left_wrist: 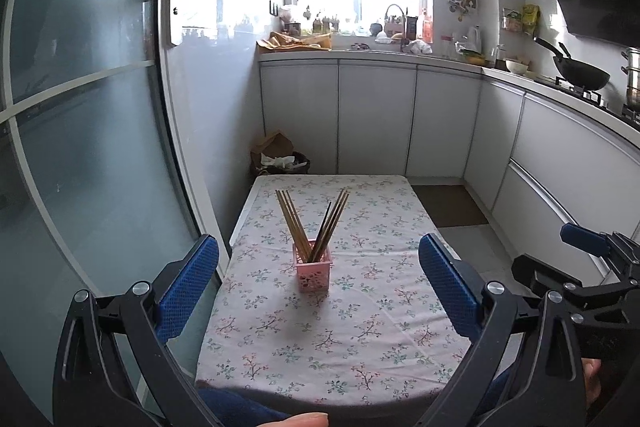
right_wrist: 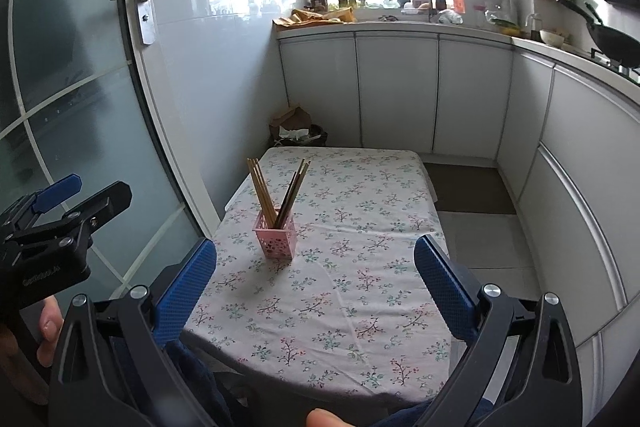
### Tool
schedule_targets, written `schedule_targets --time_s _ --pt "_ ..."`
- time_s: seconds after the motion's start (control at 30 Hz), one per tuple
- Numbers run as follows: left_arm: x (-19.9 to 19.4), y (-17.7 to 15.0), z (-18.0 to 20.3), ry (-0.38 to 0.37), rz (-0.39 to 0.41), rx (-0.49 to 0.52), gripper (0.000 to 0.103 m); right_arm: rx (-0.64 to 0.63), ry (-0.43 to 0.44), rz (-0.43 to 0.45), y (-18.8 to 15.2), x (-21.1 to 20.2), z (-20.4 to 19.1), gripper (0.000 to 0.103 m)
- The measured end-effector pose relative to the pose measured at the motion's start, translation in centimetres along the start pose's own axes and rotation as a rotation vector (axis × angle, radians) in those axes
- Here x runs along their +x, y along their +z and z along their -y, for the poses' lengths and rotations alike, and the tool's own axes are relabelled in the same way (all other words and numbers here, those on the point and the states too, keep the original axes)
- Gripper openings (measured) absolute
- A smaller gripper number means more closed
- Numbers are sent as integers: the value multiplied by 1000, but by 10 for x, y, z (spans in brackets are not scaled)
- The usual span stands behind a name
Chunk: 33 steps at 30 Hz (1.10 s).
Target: Organize utensils
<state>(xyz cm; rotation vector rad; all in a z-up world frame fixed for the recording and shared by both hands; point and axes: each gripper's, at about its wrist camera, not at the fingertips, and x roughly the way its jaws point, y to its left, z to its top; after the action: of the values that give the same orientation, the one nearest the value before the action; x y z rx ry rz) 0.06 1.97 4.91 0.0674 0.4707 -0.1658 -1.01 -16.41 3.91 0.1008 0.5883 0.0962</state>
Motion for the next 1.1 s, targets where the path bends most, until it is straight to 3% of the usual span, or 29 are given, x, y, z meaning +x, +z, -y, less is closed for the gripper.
schedule_targets --time_s 1.1 --pt "5 1 11 -47 -16 39 96 15 -4 -17 -2 7 10 96"
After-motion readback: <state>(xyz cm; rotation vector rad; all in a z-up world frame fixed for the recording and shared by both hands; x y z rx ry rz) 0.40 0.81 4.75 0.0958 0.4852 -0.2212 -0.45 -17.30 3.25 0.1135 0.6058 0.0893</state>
